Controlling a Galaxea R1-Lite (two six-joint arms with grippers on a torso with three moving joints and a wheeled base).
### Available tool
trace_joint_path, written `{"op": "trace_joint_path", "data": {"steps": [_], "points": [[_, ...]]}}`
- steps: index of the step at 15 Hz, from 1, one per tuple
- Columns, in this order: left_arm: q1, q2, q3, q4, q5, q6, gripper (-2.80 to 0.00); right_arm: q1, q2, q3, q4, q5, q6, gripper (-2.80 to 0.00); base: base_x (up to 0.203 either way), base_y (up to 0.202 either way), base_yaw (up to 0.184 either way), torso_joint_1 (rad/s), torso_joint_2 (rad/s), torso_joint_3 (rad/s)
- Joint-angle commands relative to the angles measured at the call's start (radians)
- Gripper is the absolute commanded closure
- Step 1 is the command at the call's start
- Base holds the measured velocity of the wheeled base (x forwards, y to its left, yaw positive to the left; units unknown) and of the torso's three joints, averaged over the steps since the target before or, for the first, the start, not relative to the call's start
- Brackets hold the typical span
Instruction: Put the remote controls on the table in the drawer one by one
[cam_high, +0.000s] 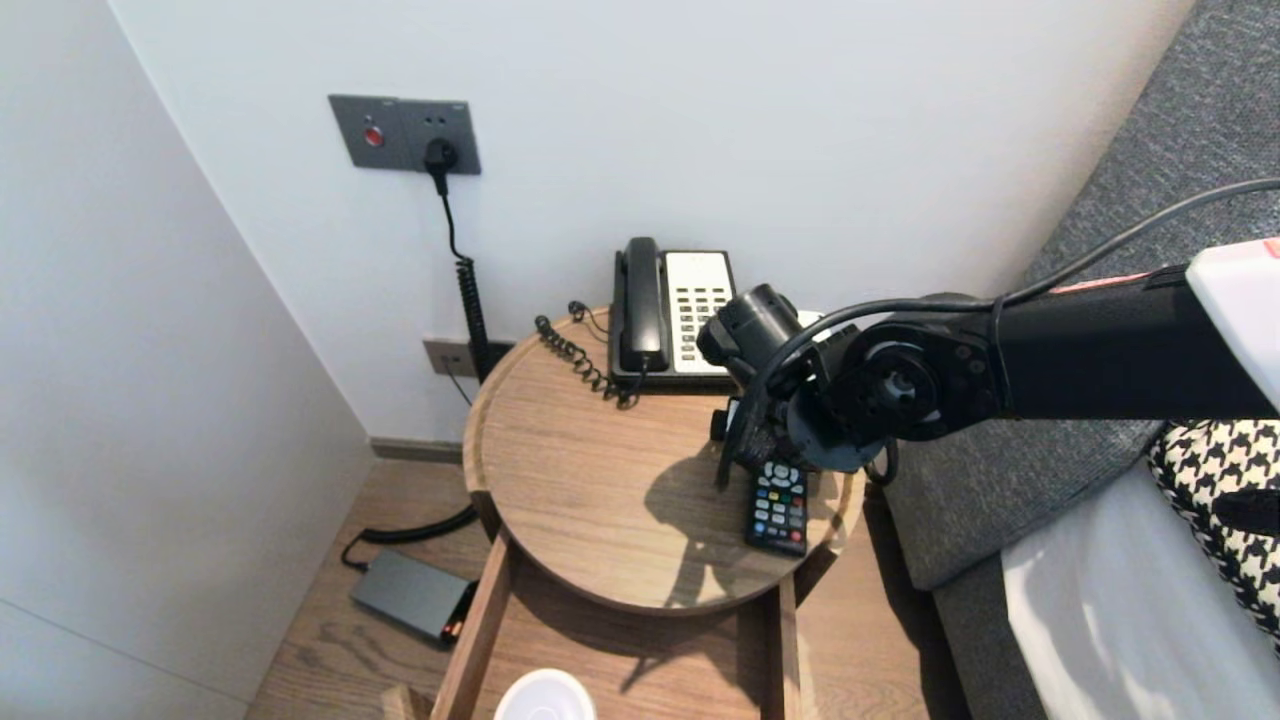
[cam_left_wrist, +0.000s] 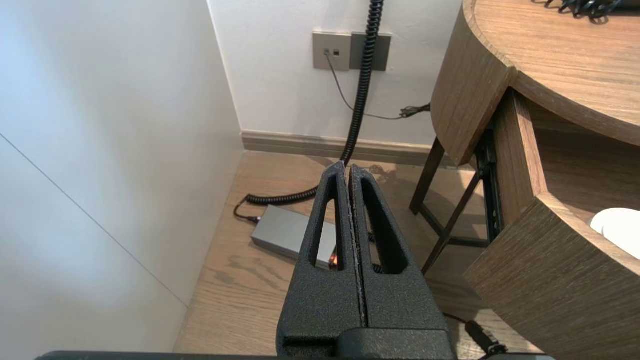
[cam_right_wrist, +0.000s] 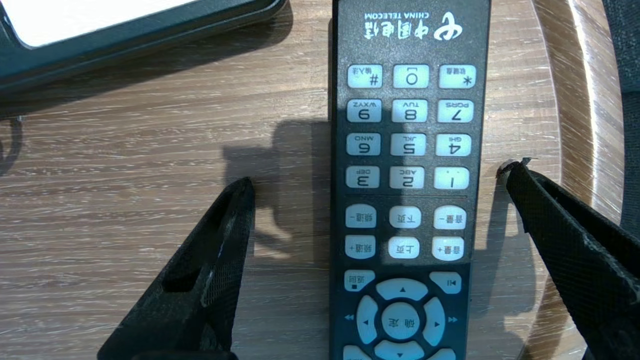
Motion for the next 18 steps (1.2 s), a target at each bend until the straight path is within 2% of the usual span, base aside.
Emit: {"op": "trace_joint_path", "data": {"steps": [1, 3, 4, 18], "points": [[0.0, -0.002, 0.009, -0.001, 0.001, 0.0, 0.0, 0.001, 0.004, 0.003, 0.003, -0.003, 0.003, -2.8, 0.0, 0.0, 0.0, 0.0, 0.0, 0.0], [0.001, -0.002, 0.009, -0.001, 0.001, 0.0, 0.0, 0.001, 0.007, 0.005, 0.003, -0.002, 0.003, -2.8, 0.0, 0.0, 0.0, 0.0, 0.0, 0.0], [0.0, -0.002, 0.009, -0.001, 0.001, 0.0, 0.0, 0.001, 0.007, 0.009, 0.003, -0.003, 0.002, 0.0, 0.0, 0.0, 0.0, 0.0, 0.0, 0.0], [0.001, -0.002, 0.009, -0.001, 0.001, 0.0, 0.0, 0.001, -0.046, 0.0, 0.001, 0.007, -0.007, 0.0, 0.0, 0.0, 0.0, 0.0, 0.0, 0.0]]}}
